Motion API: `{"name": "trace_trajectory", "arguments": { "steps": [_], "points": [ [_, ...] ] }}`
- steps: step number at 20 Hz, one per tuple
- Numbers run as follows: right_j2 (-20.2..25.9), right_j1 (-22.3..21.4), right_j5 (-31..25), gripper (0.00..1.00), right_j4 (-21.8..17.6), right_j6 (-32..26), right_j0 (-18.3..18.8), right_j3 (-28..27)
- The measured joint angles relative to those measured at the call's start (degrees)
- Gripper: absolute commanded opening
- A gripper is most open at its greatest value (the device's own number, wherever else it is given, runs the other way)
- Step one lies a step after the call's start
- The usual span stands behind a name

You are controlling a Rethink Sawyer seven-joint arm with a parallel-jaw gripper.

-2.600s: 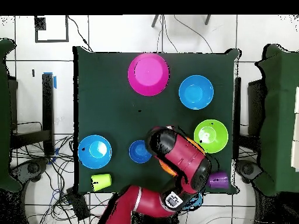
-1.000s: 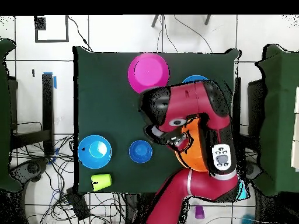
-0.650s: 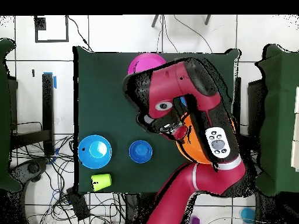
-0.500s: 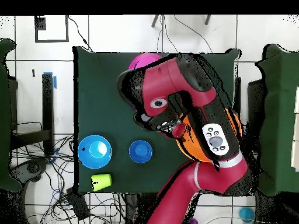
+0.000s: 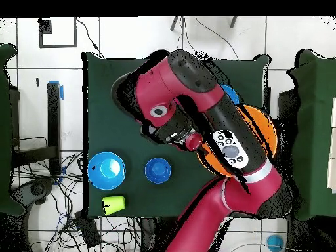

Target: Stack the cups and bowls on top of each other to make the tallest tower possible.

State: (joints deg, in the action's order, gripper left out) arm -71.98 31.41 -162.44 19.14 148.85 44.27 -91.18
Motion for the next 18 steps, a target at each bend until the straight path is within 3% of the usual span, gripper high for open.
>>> {"name": "trace_trajectory", "arguments": {
  "steps": [7, 18],
  "points": [
    [-2.93, -1.47, 0.7, 0.0, 0.0, 0.0, -2.06, 1.16],
    [-3.09, -0.73, 5.77, 0.0, 0.01, 0.01, -4.27, 3.17]
  ]
}}
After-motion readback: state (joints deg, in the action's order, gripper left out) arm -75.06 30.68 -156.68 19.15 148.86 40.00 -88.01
